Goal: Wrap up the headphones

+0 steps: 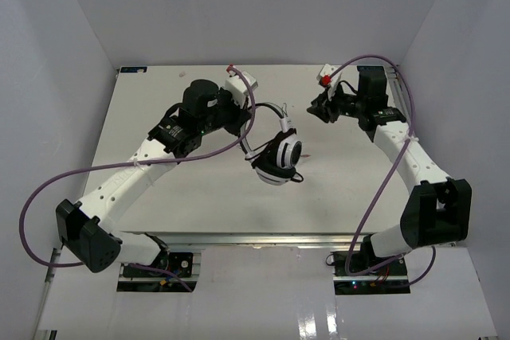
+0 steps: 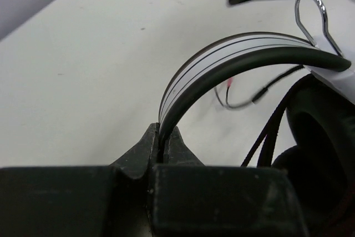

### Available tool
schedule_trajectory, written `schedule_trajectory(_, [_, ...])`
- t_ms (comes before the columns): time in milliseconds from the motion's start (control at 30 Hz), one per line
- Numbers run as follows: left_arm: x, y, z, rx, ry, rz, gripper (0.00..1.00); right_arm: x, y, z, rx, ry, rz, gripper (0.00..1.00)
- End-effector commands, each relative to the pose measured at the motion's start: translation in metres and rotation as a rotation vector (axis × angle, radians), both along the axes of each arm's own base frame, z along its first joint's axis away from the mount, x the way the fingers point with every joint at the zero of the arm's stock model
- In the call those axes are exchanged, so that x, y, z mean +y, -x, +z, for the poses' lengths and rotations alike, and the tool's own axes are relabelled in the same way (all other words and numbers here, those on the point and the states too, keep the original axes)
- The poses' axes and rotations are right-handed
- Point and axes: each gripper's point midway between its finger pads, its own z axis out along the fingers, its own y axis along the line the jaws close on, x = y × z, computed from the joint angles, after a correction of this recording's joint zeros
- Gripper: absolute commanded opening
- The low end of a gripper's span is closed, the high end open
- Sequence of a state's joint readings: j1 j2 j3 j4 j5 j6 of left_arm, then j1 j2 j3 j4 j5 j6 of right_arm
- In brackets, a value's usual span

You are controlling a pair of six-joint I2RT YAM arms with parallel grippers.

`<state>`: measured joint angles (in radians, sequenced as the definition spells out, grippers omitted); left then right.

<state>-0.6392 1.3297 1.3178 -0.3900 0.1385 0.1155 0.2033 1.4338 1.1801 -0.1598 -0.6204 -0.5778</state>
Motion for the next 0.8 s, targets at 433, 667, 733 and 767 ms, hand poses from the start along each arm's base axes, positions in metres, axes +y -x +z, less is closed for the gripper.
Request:
schedule_trajectory(433, [-0.035, 0.009, 0.141, 0.119, 0.601, -0.025, 0.00, -0.002, 0.000, 0.036, 0.016, -0.209, -0.138, 0.63])
schedule_trajectory(667, [-0.021, 0.007, 0.140, 0.127, 0.758, 0.043, 0.00, -0.049, -0.013, 0.064, -0.138, -0.145, -0.343, 0.75])
schedule_trajectory(733, [-0.020, 0.005, 0.141, 0.116, 0.744, 0.042, 0.00, -0.064, -0.018, 0.084, -0.193, -0.135, -0.362, 0.79])
schedule_trajectory(767, [-0.020, 0.005, 0.142, 0.107, 0.734, 0.036, 0.00, -0.072, -0.020, 0.096, -0.225, -0.129, -0.363, 0.81])
